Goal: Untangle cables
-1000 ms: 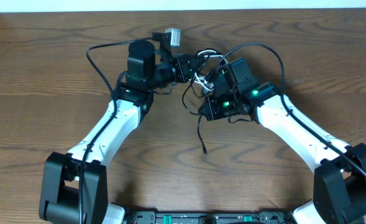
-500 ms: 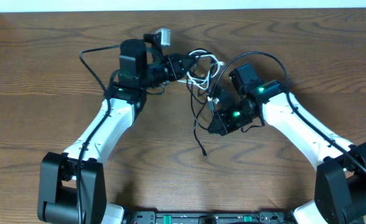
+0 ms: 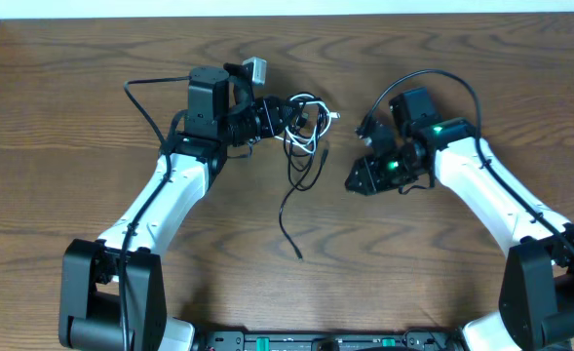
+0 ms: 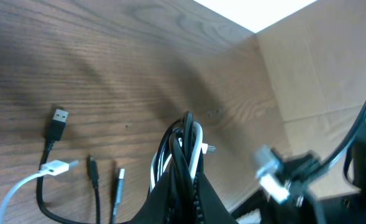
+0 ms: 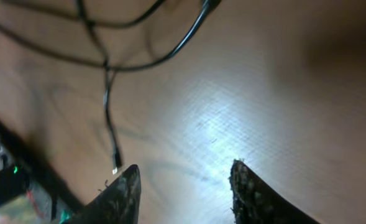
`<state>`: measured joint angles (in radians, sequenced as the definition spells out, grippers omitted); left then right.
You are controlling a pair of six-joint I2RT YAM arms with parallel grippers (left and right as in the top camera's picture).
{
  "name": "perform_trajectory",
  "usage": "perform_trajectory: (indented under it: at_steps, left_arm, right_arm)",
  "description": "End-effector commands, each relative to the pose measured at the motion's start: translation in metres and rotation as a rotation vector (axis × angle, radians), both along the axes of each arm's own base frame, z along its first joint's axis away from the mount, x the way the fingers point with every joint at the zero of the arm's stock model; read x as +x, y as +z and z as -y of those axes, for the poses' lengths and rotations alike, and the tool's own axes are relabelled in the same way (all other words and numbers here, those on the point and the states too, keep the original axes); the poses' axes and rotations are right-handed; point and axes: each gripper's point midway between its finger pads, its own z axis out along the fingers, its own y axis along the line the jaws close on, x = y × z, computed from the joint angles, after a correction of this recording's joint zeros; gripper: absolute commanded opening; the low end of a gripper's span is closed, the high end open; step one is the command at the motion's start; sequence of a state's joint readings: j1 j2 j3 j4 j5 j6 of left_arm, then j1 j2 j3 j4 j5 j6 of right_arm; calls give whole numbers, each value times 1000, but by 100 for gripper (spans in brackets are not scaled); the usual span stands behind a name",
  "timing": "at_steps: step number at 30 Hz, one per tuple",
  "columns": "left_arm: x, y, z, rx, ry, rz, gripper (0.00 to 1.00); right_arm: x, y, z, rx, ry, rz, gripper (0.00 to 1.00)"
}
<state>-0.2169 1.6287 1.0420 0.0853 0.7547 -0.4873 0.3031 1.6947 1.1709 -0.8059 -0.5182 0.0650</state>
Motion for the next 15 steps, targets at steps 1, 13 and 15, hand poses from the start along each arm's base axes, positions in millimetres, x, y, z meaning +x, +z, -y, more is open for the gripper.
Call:
perform_trajectory:
  at_steps: [1,13,15]
  left_arm:
    - [-5,12,4,8,-70,74,8]
    - [-19,45,24,-263,-109,-118,7]
    - [-23,56,28,-306,-146,-114,7]
  right_arm:
    - [23,6,14,44,-142,4,51]
    - [69,52,-10,304,-59,251,58]
    - [71,51,-8,289,-66,258,58]
